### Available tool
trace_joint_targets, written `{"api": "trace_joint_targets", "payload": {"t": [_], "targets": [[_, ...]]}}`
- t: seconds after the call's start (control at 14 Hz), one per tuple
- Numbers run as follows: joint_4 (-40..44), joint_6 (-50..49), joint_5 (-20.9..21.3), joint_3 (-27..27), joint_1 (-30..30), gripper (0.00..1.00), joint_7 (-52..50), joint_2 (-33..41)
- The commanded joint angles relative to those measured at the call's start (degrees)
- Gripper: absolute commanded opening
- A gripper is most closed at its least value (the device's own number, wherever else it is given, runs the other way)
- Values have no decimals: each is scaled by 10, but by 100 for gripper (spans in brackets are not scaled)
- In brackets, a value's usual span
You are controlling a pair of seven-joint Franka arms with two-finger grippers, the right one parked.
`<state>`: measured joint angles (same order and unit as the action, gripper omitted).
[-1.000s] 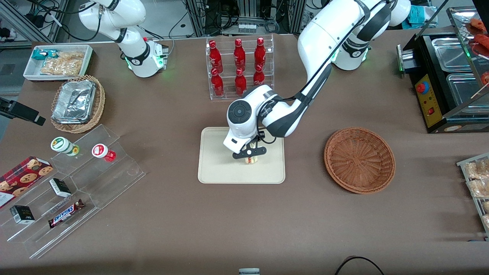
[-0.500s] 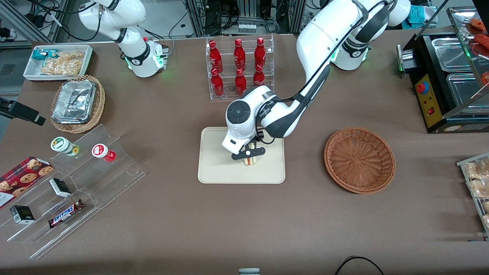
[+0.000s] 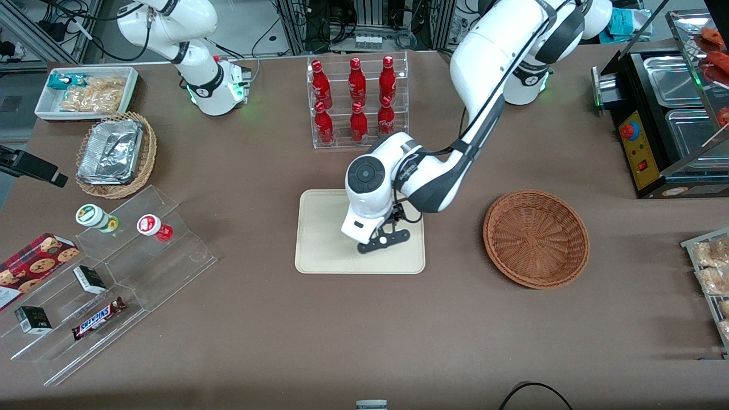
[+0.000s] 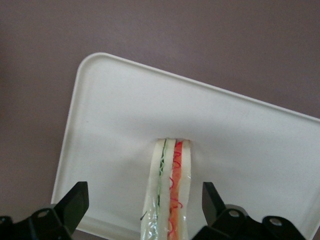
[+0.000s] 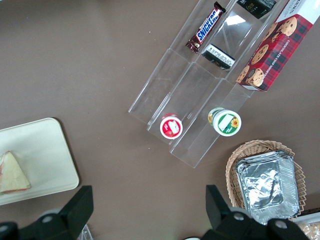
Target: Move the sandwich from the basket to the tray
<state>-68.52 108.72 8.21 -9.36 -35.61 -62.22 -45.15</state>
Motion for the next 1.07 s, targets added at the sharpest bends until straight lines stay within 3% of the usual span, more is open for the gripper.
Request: {"api": "trace_joint_targets", "payload": {"t": [0.0, 0.29, 0.5, 0.71, 1.0], "targets": [[13, -61, 6, 8, 22, 100, -7, 41], [-1, -202, 2, 7, 123, 100, 82, 113], [-55, -242, 3, 7, 209, 100, 197, 187], [-53, -325, 10, 9, 278, 100, 345, 230], [-53, -377, 7, 9, 362, 100, 459, 283]]}}
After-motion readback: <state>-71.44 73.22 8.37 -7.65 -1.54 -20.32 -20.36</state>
